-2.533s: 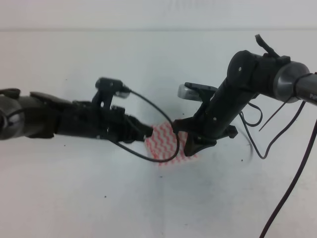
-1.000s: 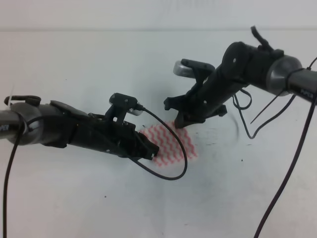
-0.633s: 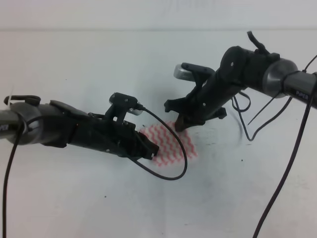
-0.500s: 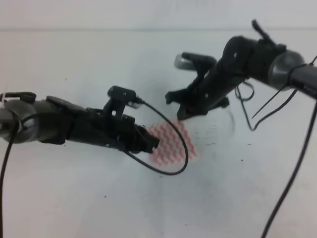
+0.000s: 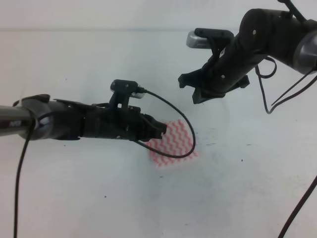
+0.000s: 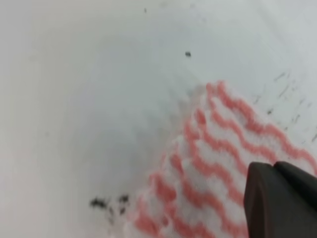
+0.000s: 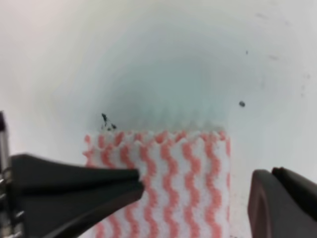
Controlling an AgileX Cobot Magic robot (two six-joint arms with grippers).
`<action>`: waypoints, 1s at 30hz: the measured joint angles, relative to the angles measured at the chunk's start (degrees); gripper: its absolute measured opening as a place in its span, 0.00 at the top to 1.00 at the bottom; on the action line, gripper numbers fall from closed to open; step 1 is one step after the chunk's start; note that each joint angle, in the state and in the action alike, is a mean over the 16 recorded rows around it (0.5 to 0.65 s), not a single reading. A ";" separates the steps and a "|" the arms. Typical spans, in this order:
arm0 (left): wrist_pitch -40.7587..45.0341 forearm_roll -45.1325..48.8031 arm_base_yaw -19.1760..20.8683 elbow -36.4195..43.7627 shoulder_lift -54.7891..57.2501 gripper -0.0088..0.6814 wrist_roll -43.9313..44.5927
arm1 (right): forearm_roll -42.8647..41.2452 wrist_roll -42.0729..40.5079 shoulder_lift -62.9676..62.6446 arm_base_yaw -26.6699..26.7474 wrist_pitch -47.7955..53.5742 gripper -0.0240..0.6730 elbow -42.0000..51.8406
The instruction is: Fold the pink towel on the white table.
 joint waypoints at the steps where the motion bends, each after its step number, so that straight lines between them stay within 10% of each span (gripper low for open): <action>1: 0.03 -0.03 -0.14 -0.44 0.52 0.99 -0.09 | -0.01 0.01 -0.17 -0.07 0.16 0.99 0.00; 30: 2.74 9.04 -2.64 -4.58 5.67 1.00 1.99 | 0.68 -0.06 -0.66 -0.42 2.23 0.99 -0.03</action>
